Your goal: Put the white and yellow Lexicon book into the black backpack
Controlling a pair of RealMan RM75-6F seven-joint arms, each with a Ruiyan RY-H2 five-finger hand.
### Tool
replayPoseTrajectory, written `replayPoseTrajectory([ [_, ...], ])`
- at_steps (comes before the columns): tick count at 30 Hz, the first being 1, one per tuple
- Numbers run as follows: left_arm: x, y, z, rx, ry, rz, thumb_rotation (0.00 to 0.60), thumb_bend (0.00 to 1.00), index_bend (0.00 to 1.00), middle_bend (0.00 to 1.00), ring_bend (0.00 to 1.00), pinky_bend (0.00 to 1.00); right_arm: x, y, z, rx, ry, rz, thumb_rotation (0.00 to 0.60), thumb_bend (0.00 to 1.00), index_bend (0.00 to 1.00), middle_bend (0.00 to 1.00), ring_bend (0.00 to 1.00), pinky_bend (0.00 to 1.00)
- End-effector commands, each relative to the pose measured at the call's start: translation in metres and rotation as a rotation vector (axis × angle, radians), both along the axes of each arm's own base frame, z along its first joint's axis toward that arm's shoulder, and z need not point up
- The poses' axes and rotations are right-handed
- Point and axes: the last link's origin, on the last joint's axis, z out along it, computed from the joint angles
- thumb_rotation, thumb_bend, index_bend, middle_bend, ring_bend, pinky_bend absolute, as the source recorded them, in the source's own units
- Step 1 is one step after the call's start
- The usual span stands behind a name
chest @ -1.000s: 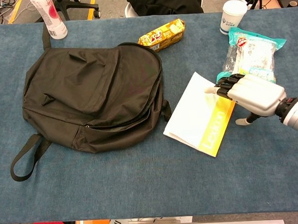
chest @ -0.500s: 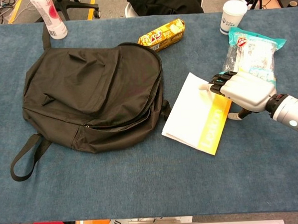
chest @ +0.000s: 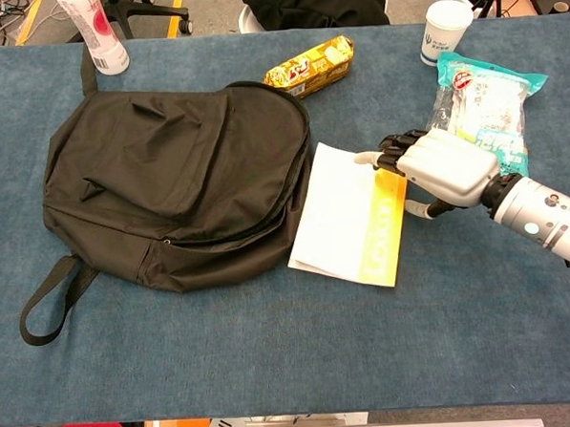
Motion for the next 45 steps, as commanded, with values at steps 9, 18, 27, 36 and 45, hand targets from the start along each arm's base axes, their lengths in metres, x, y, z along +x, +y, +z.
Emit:
replayPoseTrajectory([
  [9, -0.001, -0.003, 0.003, -0.002, -0.020, -0.001, 0.600, 0.17, 0.20, 0.21, 0.11, 0.12, 0.017, -0.005, -0.024, 0.004, -0.050, 0.123, 0.600, 0.33, 0.25, 0.37, 0.23, 0.29],
  [18, -0.001, -0.004, 0.004, -0.006, -0.028, -0.010, 0.600, 0.17, 0.20, 0.21, 0.11, 0.12, 0.014, -0.003, -0.032, -0.041, -0.052, 0.169, 0.600, 0.24, 0.25, 0.32, 0.18, 0.25],
  [27, 0.000, -0.006, 0.007, 0.004, -0.043, -0.025, 0.600, 0.17, 0.20, 0.21, 0.11, 0.12, 0.016, -0.008, -0.035, -0.073, -0.086, 0.165, 0.600, 0.63, 0.50, 0.42, 0.29, 0.43],
  [36, -0.001, -0.006, 0.010, 0.008, -0.040, -0.029, 0.600, 0.17, 0.20, 0.21, 0.11, 0.12, 0.008, -0.013, -0.022, -0.105, -0.103, 0.115, 0.600, 0.75, 0.72, 0.58, 0.46, 0.64],
  [45, 0.004, 0.002, 0.010, -0.022, -0.006, -0.058, 0.600, 0.17, 0.20, 0.21, 0.11, 0.12, -0.003, -0.010, 0.019, -0.167, -0.127, -0.005, 0.600, 0.51, 0.80, 0.66, 0.52, 0.67],
])
